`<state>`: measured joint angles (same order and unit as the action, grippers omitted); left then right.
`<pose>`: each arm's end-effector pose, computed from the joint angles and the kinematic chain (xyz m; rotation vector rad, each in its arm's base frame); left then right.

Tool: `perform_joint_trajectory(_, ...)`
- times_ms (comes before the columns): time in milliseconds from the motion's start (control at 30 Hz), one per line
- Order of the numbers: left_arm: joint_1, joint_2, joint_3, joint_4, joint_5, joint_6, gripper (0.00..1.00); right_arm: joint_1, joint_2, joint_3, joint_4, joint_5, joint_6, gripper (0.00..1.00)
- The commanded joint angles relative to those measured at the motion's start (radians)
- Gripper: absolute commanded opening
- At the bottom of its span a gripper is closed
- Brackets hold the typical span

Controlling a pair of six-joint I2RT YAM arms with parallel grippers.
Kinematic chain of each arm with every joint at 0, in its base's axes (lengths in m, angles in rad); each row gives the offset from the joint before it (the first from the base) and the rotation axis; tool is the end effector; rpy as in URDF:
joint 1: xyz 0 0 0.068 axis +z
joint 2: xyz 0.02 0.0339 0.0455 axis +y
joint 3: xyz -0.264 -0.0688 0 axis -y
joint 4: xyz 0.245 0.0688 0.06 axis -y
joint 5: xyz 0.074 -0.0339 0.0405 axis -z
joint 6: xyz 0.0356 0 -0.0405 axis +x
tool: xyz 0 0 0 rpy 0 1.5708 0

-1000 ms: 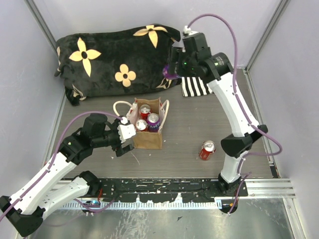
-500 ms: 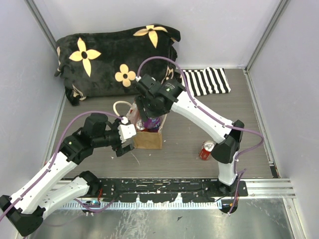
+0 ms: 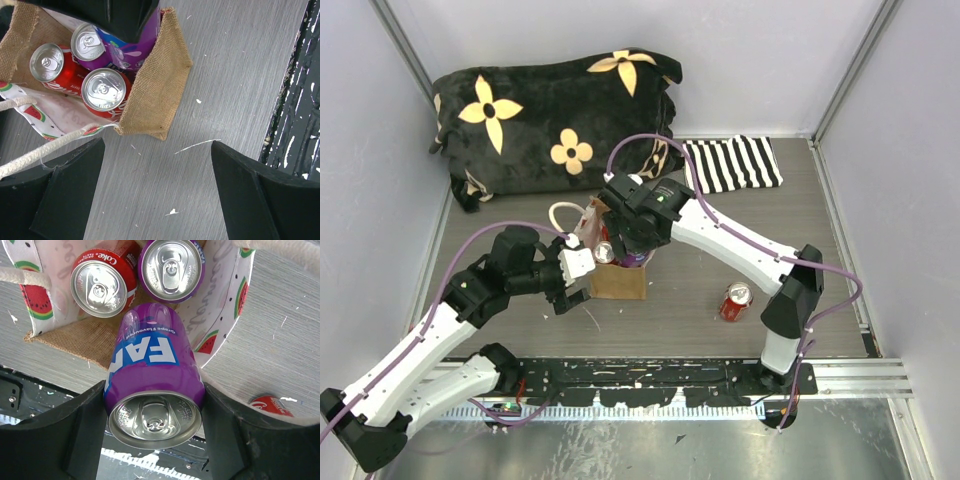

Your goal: Place the beverage into the canvas bag

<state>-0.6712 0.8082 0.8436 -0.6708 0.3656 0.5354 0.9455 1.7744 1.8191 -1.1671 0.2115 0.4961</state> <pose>0.1226 -0.1136 0.3094 1.4101 1.6864 -0.4787 0.2183 0.2896 0.3449 -0.5303 2.6092 0.1883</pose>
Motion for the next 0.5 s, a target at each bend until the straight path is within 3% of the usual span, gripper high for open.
perform_joint_trajectory(0,-0.004,-0.009,-0.009,0.005,0.01,-0.008,0.94,-0.002,0.0,0.016,0.039,0.016,-0.014,0.01)
perform_joint_trajectory(467,-0.005,-0.029,-0.029,0.007,0.005,-0.007,0.95,-0.001,0.158,0.078,0.051,0.015,-0.07,0.02)
